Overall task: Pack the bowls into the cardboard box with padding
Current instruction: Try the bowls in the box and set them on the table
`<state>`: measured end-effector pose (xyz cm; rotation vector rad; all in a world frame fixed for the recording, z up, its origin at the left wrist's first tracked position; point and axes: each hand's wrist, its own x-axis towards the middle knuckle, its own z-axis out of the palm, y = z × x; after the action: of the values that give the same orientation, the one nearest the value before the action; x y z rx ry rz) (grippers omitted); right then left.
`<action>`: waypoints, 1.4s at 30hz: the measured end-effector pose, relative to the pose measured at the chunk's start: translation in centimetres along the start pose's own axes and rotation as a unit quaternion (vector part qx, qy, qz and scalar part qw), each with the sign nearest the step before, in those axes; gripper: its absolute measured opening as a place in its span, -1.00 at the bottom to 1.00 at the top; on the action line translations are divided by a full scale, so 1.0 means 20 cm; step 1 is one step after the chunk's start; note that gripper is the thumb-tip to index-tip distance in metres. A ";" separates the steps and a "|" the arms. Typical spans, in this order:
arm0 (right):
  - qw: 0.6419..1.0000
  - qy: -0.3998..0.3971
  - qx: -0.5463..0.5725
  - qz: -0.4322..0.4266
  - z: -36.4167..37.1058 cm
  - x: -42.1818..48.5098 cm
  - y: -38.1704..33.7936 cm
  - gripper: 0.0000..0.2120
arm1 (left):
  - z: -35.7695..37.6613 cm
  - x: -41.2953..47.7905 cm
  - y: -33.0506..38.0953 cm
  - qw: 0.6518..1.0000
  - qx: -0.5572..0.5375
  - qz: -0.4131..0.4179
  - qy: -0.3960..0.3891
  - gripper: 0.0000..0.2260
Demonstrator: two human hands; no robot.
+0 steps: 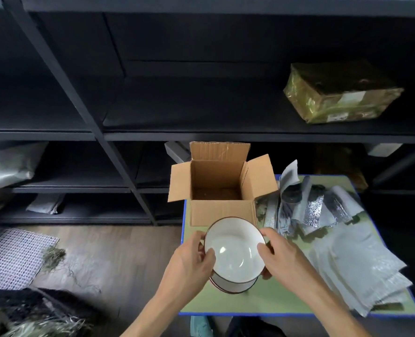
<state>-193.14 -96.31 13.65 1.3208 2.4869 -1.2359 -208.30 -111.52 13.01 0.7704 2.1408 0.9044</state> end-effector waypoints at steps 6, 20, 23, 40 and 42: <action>0.999 0.015 -0.037 0.009 0.12 -0.03 0.10 -0.82 | 0.08 -0.03 -0.09 0.999 0.048 -0.004 -0.005 -0.77; 0.994 0.059 -0.090 -0.004 0.22 -0.03 0.13 -0.60 | 0.12 0.01 -0.17 0.995 0.086 0.038 0.027 -0.72; 0.994 0.056 -0.098 0.000 0.22 -0.02 0.13 -0.62 | 0.11 0.02 -0.18 0.993 0.098 0.050 0.035 -0.73; 0.995 0.069 -0.067 -0.016 0.19 -0.03 0.13 -0.70 | 0.11 0.11 -0.10 0.959 0.171 0.205 0.098 -0.69; 0.995 0.073 -0.060 -0.018 0.19 -0.04 0.13 -0.71 | 0.12 0.12 -0.09 0.952 0.184 0.222 0.099 -0.70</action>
<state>-191.83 -98.56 9.82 1.3893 2.6476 -1.0115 -208.28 -109.96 9.60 1.4468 2.3962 0.8347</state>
